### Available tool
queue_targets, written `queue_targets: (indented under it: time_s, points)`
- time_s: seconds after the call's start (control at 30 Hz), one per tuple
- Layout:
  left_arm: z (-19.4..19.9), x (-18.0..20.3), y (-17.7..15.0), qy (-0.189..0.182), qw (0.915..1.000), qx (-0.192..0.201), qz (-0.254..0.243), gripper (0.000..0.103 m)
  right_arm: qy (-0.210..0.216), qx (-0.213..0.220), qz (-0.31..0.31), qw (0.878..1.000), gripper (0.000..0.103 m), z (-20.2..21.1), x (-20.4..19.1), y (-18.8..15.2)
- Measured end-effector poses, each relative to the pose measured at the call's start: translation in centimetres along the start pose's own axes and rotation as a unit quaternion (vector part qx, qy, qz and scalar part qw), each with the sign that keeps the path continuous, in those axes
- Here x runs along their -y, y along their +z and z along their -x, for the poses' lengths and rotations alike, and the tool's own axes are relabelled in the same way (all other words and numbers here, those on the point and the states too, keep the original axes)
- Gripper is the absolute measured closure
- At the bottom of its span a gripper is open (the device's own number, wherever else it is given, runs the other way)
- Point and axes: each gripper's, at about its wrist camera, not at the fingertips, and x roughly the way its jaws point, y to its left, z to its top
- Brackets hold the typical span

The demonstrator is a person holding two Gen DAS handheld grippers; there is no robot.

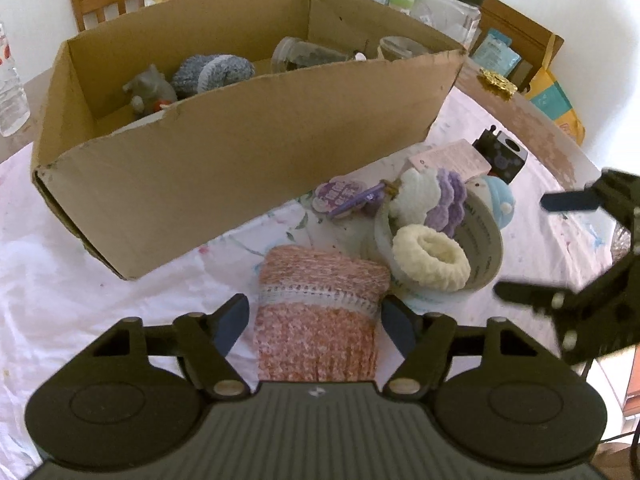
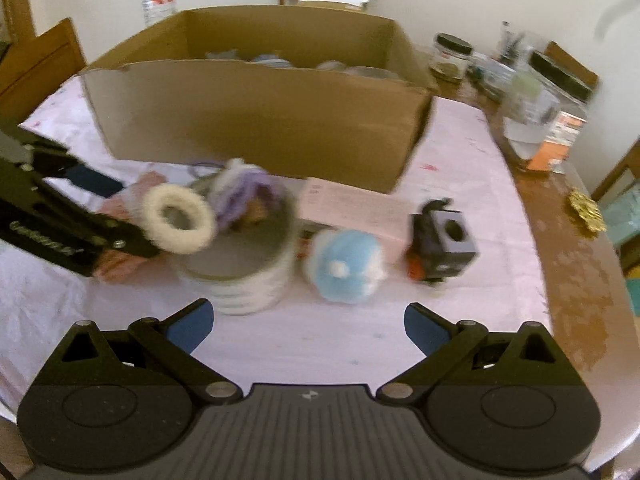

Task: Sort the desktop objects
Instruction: 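Grasp the pink knit sock with the left tool, then grasp the blue-and-white ball with the right tool while the left tool holds the sock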

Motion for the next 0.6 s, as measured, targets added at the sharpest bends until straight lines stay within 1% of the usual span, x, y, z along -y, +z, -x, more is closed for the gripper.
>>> queue_targets:
  time_s: [0.13,0.23,0.33,0.47,0.57,0.6]
  points:
    - [-0.4,0.3,-0.2,0.001,1.0000,-0.006,0.001,0.032,-0.021,0.006,-0.010,1.000,0.000,0.0,1.9,0.3]
    - [-0.6,0.4,-0.3,0.004,0.9999,-0.012,0.005,0.032,-0.024,0.004,-0.013,1.000,0.000,-0.4,2.6,0.5]
    - [-0.6,0.3,-0.4,0.006,0.9999,-0.011,0.009,0.032,-0.024,-0.004,-0.008,1.000,0.000,-1.4,2.5,0.1]
    - [-0.6,0.4,-0.4,0.010,0.9998,-0.011,0.011,0.032,-0.012,-0.030,-0.017,0.999,0.000,-3.1,2.3,-0.9]
    - [-0.6,0.4,-0.4,0.012,0.9998,-0.011,0.011,0.031,0.008,-0.032,-0.044,0.998,0.000,-3.2,2.7,-1.0]
    - [-0.7,0.5,-0.4,0.013,0.9998,-0.011,0.009,0.031,0.009,-0.030,-0.045,0.998,0.000,-3.2,2.8,-1.0]
